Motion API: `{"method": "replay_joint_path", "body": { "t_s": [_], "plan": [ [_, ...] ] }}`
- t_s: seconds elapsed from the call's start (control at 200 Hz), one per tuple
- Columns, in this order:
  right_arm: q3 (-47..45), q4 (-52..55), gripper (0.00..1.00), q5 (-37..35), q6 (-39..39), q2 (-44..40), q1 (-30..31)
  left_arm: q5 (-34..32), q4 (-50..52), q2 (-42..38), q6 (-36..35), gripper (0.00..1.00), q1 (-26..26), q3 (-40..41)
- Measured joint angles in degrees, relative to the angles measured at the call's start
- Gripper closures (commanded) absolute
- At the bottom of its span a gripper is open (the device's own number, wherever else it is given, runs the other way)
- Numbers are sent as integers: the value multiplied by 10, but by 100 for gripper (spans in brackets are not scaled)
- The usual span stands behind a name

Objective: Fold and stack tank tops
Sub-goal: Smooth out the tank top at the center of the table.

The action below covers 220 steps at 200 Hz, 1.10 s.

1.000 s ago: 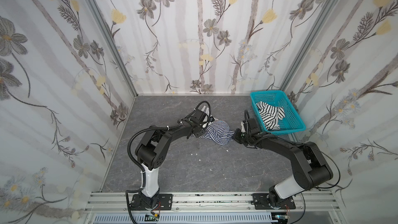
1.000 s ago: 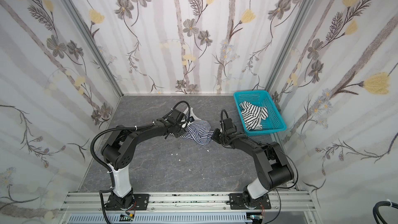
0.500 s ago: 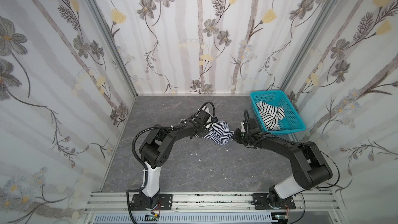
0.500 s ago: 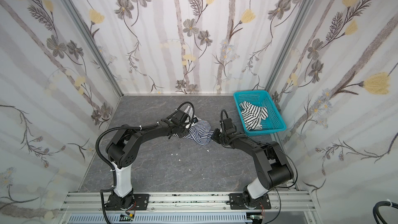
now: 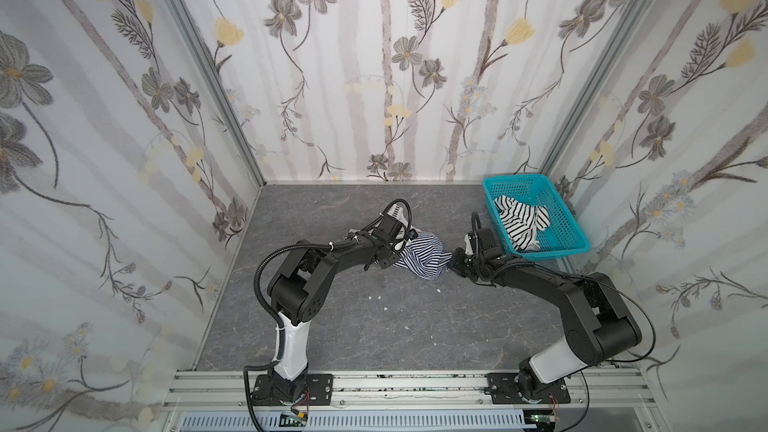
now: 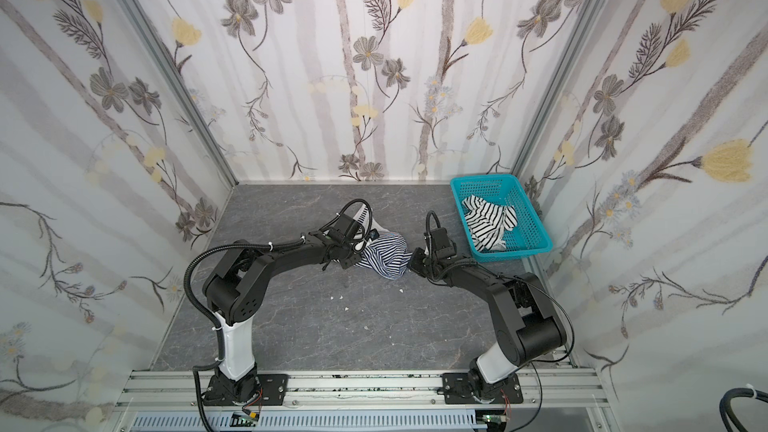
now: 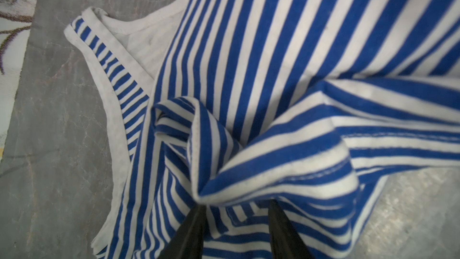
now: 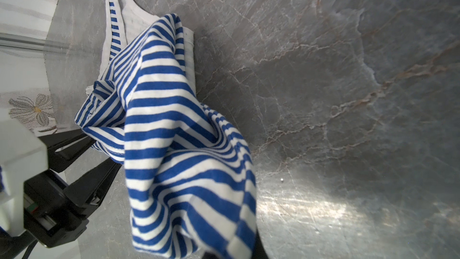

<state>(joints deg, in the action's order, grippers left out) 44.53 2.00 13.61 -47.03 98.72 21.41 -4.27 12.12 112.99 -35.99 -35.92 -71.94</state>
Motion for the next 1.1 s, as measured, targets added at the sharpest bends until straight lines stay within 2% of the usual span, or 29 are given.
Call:
{"method": "replay_joint_path", "body": {
  "t_s": [0.14,0.255,0.495,0.699,1.099],
  "plan": [
    [0,0,96,0,0,0,0,4,1,-2,0,57,-1,9],
    [0,0,98,0,0,0,0,4,1,0,3,61,-1,7],
    [0,0,100,0,0,0,0,4,1,9,13,79,-1,-6],
    [0,2,100,0,2,-2,-1,-7,1,-10,15,100,-1,-5],
    [10,9,100,0,2,-27,-9,-17,4,-93,4,100,20,39]
  ]
}}
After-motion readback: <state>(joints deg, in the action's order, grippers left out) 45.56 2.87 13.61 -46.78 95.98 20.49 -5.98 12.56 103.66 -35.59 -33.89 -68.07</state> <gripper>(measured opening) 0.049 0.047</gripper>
